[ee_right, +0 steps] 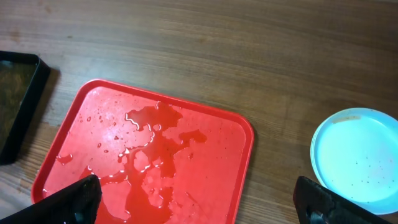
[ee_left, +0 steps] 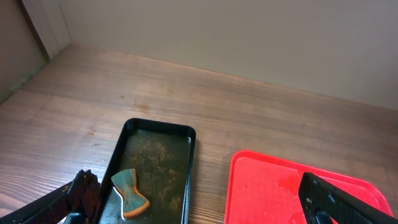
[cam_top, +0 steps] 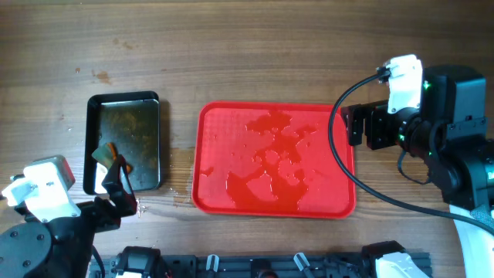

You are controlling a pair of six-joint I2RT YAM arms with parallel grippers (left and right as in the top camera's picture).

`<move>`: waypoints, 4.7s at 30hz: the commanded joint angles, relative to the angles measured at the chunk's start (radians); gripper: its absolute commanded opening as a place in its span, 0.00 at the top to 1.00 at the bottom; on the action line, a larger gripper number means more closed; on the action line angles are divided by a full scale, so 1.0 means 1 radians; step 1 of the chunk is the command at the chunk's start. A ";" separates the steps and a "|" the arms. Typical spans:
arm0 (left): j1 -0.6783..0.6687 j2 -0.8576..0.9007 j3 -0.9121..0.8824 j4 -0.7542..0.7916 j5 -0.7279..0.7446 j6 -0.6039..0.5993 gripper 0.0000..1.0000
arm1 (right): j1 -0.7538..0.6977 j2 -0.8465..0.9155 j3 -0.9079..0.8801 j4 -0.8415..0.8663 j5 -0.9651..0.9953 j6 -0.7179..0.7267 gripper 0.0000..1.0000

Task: Clean dirty plates on tray and stack at the side

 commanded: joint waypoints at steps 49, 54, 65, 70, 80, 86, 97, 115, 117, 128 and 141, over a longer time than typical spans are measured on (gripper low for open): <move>-0.004 -0.008 0.004 -0.012 -0.016 -0.009 0.00 | 0.006 0.069 0.011 0.049 -0.062 0.035 0.00; -0.004 -0.008 0.004 -0.012 -0.016 -0.009 0.00 | 0.006 0.069 0.011 0.039 -0.127 0.113 0.00; -0.004 -0.008 0.004 -0.012 -0.016 -0.009 0.00 | 0.006 0.069 0.011 0.188 -0.069 0.032 0.00; -0.004 -0.008 0.004 -0.012 -0.016 -0.009 0.00 | 0.006 0.049 0.011 0.197 -0.061 0.032 0.00; -0.004 -0.008 0.004 -0.012 -0.016 -0.009 0.00 | 0.003 -0.348 0.008 0.308 0.143 0.032 0.00; -0.004 -0.008 0.004 -0.012 -0.016 -0.009 0.00 | -0.025 -0.630 -0.051 0.310 0.179 0.032 0.00; -0.004 -0.008 0.004 -0.012 -0.016 -0.009 0.00 | -0.095 -1.016 -0.603 0.534 0.171 0.124 0.00; -0.004 -0.008 0.004 -0.012 -0.016 -0.009 0.00 | -0.120 -1.118 -1.362 1.540 0.119 0.376 0.00; -0.004 -0.008 0.004 -0.012 -0.016 -0.009 0.00 | -0.120 -1.119 -1.371 1.538 0.126 0.375 0.00; -0.004 -0.008 0.004 -0.012 -0.016 -0.009 0.00 | -0.120 -1.119 -1.462 1.472 0.173 0.440 0.00; -0.004 -0.008 0.004 -0.012 -0.016 -0.009 0.00 | -0.120 -1.119 -1.476 1.205 0.212 0.537 0.00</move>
